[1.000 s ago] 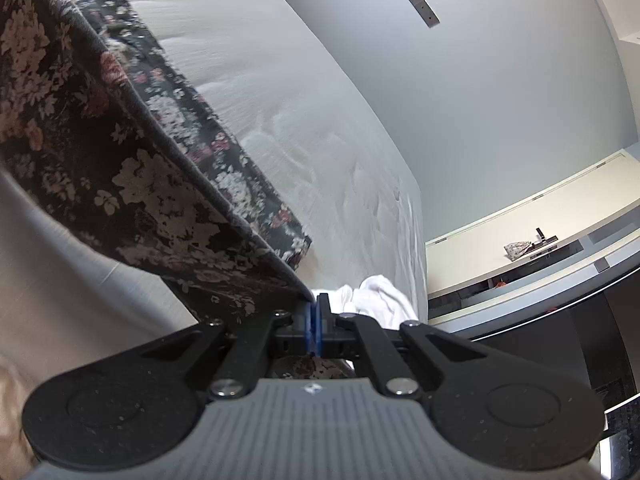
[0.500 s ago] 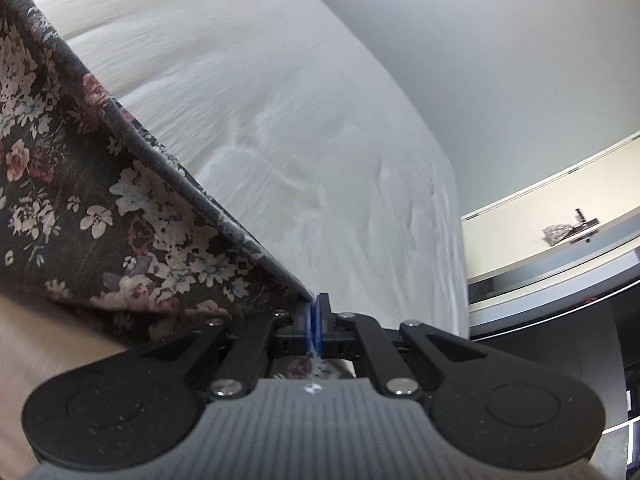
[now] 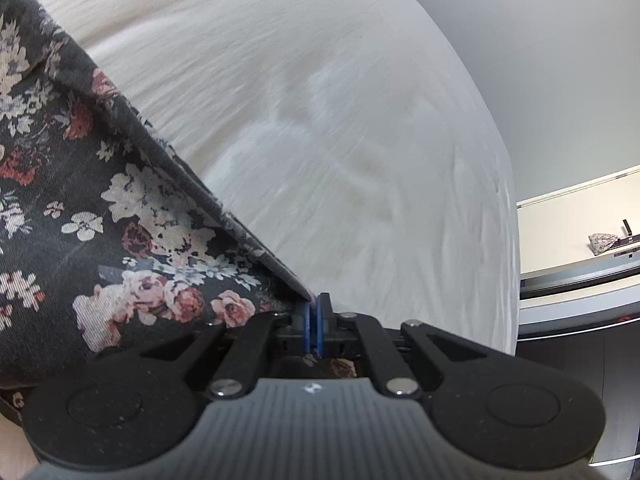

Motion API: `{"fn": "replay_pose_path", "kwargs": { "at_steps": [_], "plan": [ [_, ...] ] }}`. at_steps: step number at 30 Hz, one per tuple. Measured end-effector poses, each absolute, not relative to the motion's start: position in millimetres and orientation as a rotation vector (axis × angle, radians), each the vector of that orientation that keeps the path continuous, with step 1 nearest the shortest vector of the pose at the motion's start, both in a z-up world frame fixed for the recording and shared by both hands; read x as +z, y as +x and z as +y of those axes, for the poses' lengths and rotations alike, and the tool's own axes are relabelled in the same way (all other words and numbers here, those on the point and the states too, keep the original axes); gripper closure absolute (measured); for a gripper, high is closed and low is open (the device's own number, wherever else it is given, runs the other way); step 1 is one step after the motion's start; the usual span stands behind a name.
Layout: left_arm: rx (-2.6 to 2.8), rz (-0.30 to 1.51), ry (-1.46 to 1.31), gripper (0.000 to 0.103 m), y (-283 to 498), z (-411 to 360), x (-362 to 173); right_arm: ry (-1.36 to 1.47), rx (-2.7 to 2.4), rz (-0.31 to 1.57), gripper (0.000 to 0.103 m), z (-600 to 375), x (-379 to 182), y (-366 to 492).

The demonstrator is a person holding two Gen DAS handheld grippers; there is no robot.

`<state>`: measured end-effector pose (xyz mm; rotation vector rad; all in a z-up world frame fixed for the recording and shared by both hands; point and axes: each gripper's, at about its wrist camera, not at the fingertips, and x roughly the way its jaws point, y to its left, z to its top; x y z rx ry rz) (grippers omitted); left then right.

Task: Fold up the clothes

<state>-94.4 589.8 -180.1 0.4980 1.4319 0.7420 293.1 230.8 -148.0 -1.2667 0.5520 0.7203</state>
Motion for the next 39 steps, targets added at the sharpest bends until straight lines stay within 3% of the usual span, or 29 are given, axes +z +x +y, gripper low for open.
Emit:
{"fn": "replay_pose_path", "kwargs": {
  "at_steps": [5,7,9,15,19,24,26,30,33,39],
  "plan": [
    [0.822,1.371,0.444,0.094,-96.9,587.4,-183.8,-1.189,0.704,0.563,0.093,228.4,-140.5,294.3],
    [0.831,1.365,0.469,0.094,-94.0,584.2,-182.9,-1.143,0.686,0.569,0.076,221.0,-133.0,293.2],
    [0.848,1.341,0.468,0.087,-96.0,580.1,-176.2,-1.074,0.675,0.577,0.061,211.7,-120.4,295.3],
    [0.917,1.213,0.372,0.078,-117.0,557.0,-137.7,-0.672,0.647,0.662,0.045,151.2,-69.7,320.5],
    [0.911,1.115,0.245,0.077,-128.4,524.5,-111.3,-0.378,0.575,0.771,0.046,101.1,-63.5,336.0],
    [0.822,1.014,0.165,0.074,-136.4,460.0,-93.6,-0.082,0.511,0.914,0.058,53.8,-88.4,347.5],
    [0.782,0.975,0.139,0.068,-138.9,440.5,-92.3,-0.005,0.490,0.950,0.058,45.6,-103.9,352.0],
    [0.746,0.936,0.071,0.068,-136.6,406.0,-96.6,0.131,0.468,1.001,0.058,34.1,-128.4,355.4],
    [0.727,0.911,0.057,0.068,-135.8,386.8,-100.0,0.206,0.486,0.995,0.084,30.1,-132.8,355.0],
    [0.726,0.891,0.038,0.065,-139.1,359.1,-106.2,0.193,0.468,0.953,0.093,20.9,-118.9,353.6]
  ]
}}
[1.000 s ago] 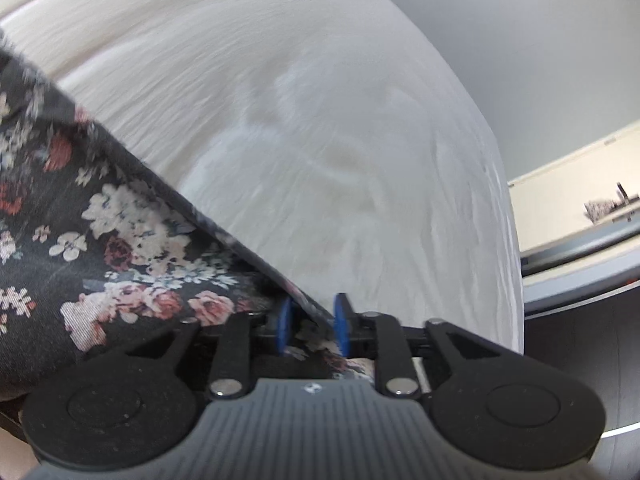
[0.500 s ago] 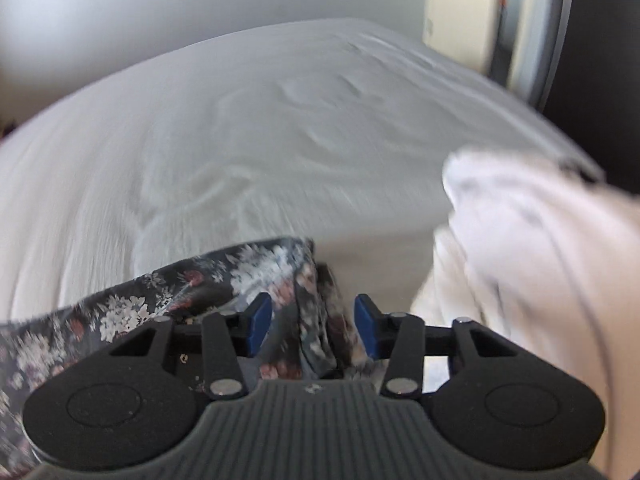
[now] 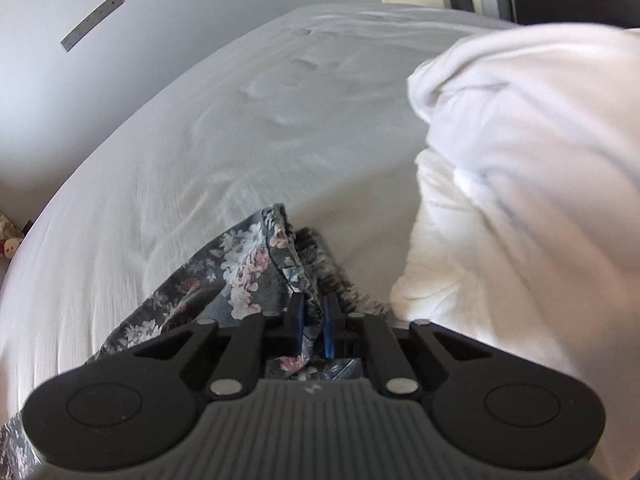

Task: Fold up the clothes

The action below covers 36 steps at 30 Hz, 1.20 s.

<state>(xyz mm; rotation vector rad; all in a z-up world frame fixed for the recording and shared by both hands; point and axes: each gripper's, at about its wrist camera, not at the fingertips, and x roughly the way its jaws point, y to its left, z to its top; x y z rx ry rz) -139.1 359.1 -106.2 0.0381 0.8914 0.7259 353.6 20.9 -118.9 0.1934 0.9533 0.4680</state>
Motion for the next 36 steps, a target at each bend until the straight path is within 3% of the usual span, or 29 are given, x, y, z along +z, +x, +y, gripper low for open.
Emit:
{"fn": "replay_pose_path", "kwargs": {
  "at_steps": [6,9,12,18,27,36],
  "plan": [
    [0.749,0.895,-0.010,0.065,-148.0,352.4,-107.2,0.193,0.422,0.995,0.092,8.7,-127.5,360.1],
    [0.745,0.898,-0.003,0.065,-151.7,347.6,-105.7,0.171,0.405,0.970,0.083,10.2,-126.8,356.6],
    [0.727,0.884,0.016,0.048,-155.6,340.3,-102.8,0.141,0.381,0.916,0.079,12.3,-120.0,346.2],
    [0.697,0.868,0.066,0.048,-151.7,344.0,-96.2,0.045,0.470,0.837,0.079,33.8,-98.5,311.5],
    [0.471,0.876,0.201,0.048,-95.1,397.1,-88.3,-0.193,0.886,0.825,0.079,141.3,-79.2,250.0],
    [0.344,0.926,0.357,0.048,-31.7,451.9,-122.9,-0.458,1.199,0.778,0.077,265.3,-98.7,197.4]
  ]
}}
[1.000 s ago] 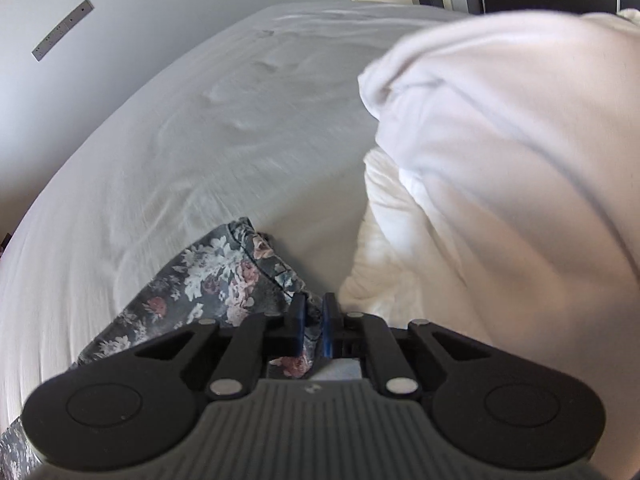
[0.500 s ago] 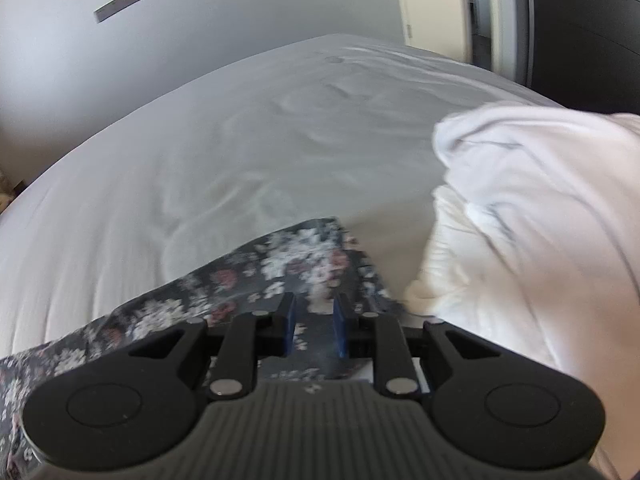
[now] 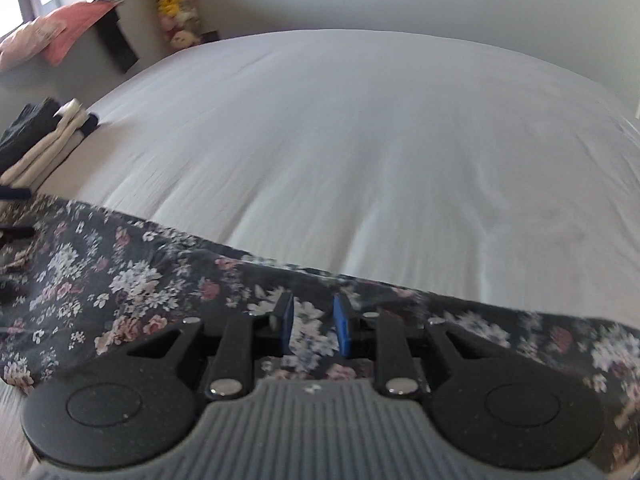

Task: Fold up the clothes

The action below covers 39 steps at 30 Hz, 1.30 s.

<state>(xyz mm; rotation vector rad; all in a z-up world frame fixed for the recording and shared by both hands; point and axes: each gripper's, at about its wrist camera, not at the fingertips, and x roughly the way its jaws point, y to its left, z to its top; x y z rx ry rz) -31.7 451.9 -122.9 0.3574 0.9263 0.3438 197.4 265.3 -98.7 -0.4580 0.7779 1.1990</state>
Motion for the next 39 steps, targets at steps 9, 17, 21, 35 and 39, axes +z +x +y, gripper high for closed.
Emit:
{"fn": "replay_pose_path", "kwargs": {
  "at_steps": [9,17,21,35,39],
  "plan": [
    [0.230,1.003,0.401,0.060,0.7,477.8,-165.2,-0.710,1.416,0.647,0.068,336.3,-123.2,164.7],
    [0.225,0.993,0.318,0.092,2.0,480.7,-179.4,-0.794,1.437,0.641,0.081,350.5,-138.9,161.8],
    [0.260,0.972,0.293,0.102,1.6,477.1,-178.1,-0.804,1.407,0.617,0.095,348.5,-139.4,156.8],
    [0.339,0.946,0.332,0.103,7.6,480.5,-176.7,-0.778,1.312,0.571,0.102,362.8,-136.8,160.3],
    [0.359,0.930,0.323,0.102,5.3,479.3,-183.0,-0.730,1.294,0.599,0.098,360.2,-141.6,164.0]
  ]
}}
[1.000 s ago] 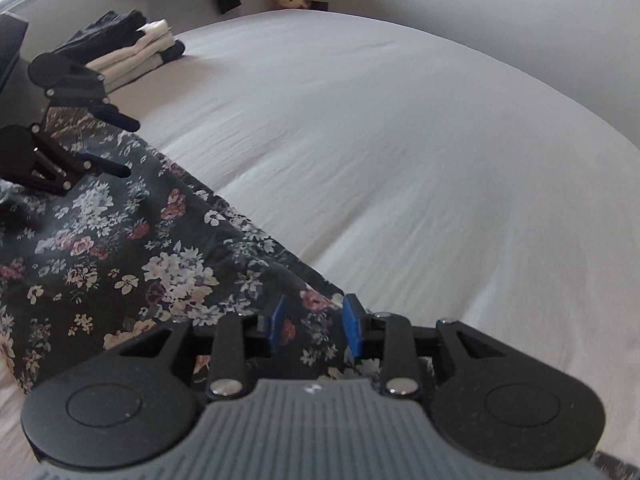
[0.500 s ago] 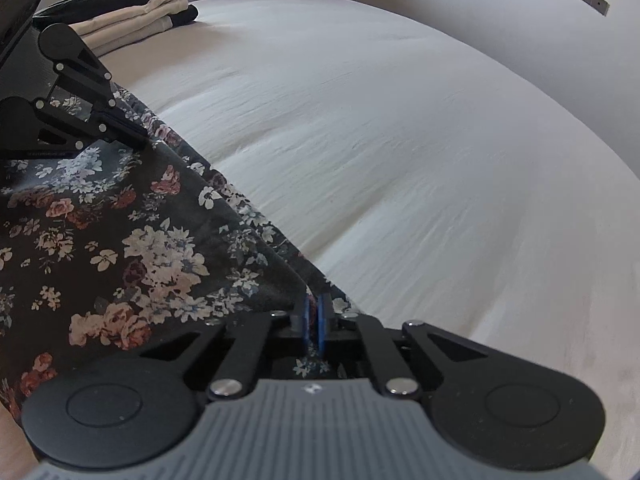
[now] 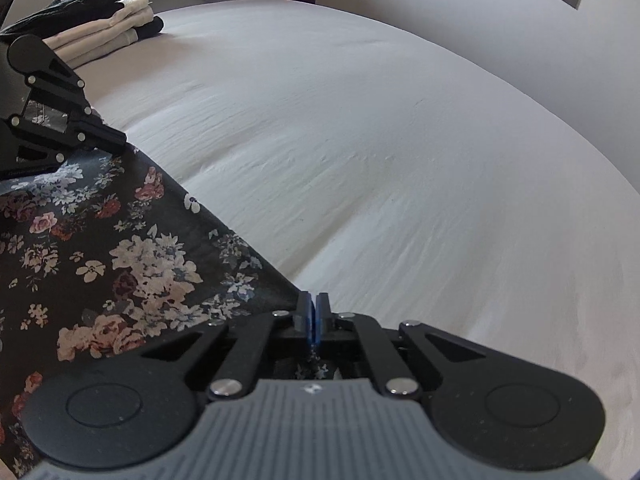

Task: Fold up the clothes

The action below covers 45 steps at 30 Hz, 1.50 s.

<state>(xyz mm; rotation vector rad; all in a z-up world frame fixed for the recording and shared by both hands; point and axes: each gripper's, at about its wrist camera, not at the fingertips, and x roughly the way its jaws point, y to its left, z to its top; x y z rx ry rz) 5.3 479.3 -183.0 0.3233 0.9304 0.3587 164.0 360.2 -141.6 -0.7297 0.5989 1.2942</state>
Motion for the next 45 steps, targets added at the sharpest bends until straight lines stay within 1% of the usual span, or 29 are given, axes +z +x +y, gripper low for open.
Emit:
{"fn": "replay_pose_path", "kwargs": {
  "at_steps": [1,2,3,4,6,9,11,14,17,19,21,23,25,29,31,34,37,38,41,45],
  "plan": [
    [0.366,0.925,0.313,0.100,1.3,478.7,-179.1,-0.712,1.286,0.610,0.096,358.8,-140.3,164.8],
    [0.374,0.920,0.303,0.094,-2.8,478.2,-174.9,-0.697,1.273,0.618,0.094,357.5,-138.2,164.4],
    [0.393,0.917,0.292,0.091,-8.1,477.8,-169.9,-0.682,1.257,0.626,0.089,355.3,-135.1,164.2],
    [0.412,0.914,0.281,0.086,-13.4,477.4,-164.9,-0.659,1.245,0.630,0.087,351.8,-130.8,163.8],
    [0.457,0.885,0.229,0.085,-32.8,473.9,-150.3,-0.591,1.219,0.649,0.086,342.2,-119.9,162.3],
    [0.517,0.843,0.129,0.083,-72.4,460.9,-128.3,-0.479,1.180,0.696,0.077,325.1,-103.3,152.7],
    [0.562,0.814,0.064,0.080,-100.7,441.6,-113.2,-0.409,1.176,0.743,0.077,313.4,-93.3,139.3],
    [0.610,0.790,-0.054,0.080,-145.6,419.7,-97.1,-0.312,1.188,0.825,0.075,298.9,-80.3,111.3],
    [0.635,0.783,-0.153,0.080,-187.5,394.9,-87.5,-0.239,1.208,0.861,0.072,287.9,-67.7,77.9],
    [0.634,0.803,-0.198,0.079,-206.8,377.8,-92.3,-0.230,1.228,0.865,0.071,285.4,-60.3,51.0],
    [0.603,0.825,-0.228,0.077,-213.7,364.5,-101.7,-0.234,1.251,0.872,0.071,284.2,-54.8,23.8],
    [0.580,0.857,-0.239,0.069,-210.4,356.3,-112.4,-0.239,1.271,0.879,0.071,283.3,-54.1,-1.0],
    [0.563,0.872,-0.247,0.069,-204.4,352.8,-122.5,-0.242,1.288,0.880,0.071,281.3,-55.5,-26.0],
    [0.535,0.870,-0.276,0.069,-196.4,357.3,-143.3,-0.313,1.302,0.839,0.068,271.4,-79.2,-67.5],
    [0.510,0.851,-0.288,0.069,-195.1,359.0,-149.7,-0.436,1.308,0.793,0.069,272.3,-95.4,-84.1],
    [0.501,0.836,-0.257,0.069,-191.0,361.5,-155.2,-0.647,1.333,0.658,0.069,276.7,-113.6,-102.9],
    [0.510,0.782,-0.299,0.088,-195.6,371.9,-152.0,-0.724,1.402,0.632,0.069,280.6,-126.2,-109.3],
    [0.506,0.743,-0.327,0.092,-199.8,376.4,-148.3,-0.740,1.424,0.631,0.069,281.8,-129.5,-111.0],
    [0.500,0.656,-0.372,0.096,-208.1,385.3,-138.5,-0.781,1.476,0.557,0.069,283.8,-136.8,-119.2],
    [0.491,0.625,-0.369,0.097,-209.5,387.3,-130.3,-0.838,1.479,0.337,0.069,286.4,-140.0,-133.4]
  ]
}}
